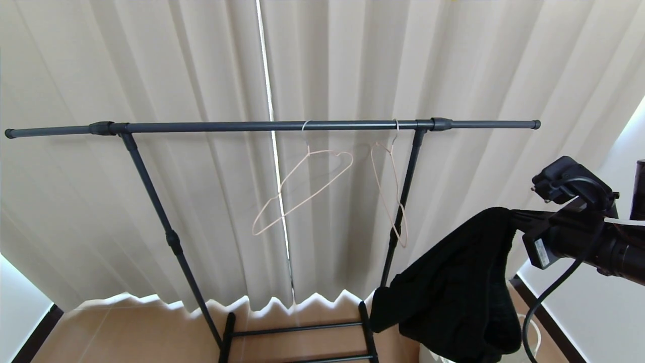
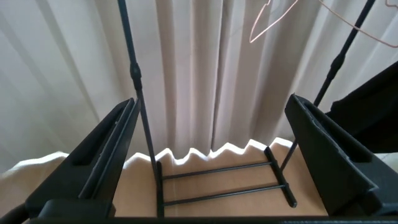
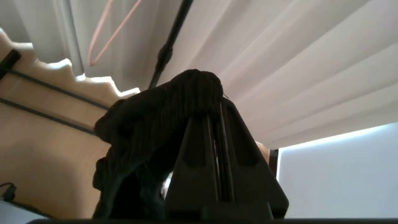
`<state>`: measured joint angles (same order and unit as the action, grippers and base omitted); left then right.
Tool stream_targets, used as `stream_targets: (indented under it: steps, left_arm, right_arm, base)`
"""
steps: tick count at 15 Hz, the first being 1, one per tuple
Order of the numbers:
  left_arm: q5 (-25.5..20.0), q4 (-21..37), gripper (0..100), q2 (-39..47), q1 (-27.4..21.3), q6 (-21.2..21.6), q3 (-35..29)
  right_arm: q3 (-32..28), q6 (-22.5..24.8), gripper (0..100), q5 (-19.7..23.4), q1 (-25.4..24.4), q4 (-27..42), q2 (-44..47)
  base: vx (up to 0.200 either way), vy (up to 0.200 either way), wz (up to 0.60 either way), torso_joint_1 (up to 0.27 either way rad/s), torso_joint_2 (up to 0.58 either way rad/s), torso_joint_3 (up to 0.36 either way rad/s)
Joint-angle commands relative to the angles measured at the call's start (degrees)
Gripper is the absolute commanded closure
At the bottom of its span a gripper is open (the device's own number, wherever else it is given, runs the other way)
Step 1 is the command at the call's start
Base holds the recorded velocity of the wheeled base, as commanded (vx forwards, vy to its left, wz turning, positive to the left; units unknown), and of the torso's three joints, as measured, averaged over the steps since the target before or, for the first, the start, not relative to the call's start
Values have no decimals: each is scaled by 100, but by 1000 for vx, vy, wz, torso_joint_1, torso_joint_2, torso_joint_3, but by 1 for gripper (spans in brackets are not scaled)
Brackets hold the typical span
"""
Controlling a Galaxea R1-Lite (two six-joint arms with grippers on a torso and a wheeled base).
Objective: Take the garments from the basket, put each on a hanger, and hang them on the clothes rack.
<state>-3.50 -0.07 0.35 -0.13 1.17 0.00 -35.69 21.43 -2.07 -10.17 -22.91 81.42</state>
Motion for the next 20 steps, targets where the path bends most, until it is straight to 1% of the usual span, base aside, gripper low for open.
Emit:
stream_targets:
  steps: [1,9,12,14,15,17,18,19,20]
  left_arm:
    - [-10,-10,0,9,5,6,0]
    - [-2,-10,0,9,5,6,0]
    - [-2,-10,0,9,5,6,0]
    - [-54,-1,0,26,5,199,0]
    - [-19,-10,0,26,13,560,0]
    - [-10,-10,0,61,31,586,-18]
    - [-10,289,0,492,84,551,-255]
    - [-46,605,0,958,93,331,-624]
    - [-116,790,0,1555,57,-47,-1081]
  right_arm:
    - [1,1,100,-4,-3,-3,-3]
    - [63,10,100,-4,-56,-12,-3]
    - [107,89,100,-92,-319,23,-21]
    - [45,72,100,-434,-706,137,-30]
    - [-17,-25,100,-680,-926,348,-56]
    - [-377,-500,100,-680,-1321,1236,-267]
    - [-913,-957,100,-584,-1611,2185,-302]
    - [-1476,-1378,100,-285,-1813,2941,-267]
    - [-2082,-1739,100,58,-2051,3653,-170]
  base:
    - [0,0,0,0,0,0]
    - [0,0,0,0,0,0]
    - [0,0,0,0,0,0]
    - [0,0,0,0,0,0]
    - [0,0,0,0,0,0]
    - [0,0,0,0,0,0]
    - [0,0,0,0,0,0]
    - [0,0,0,0,0,0]
    - [0,0,0,0,0,0]
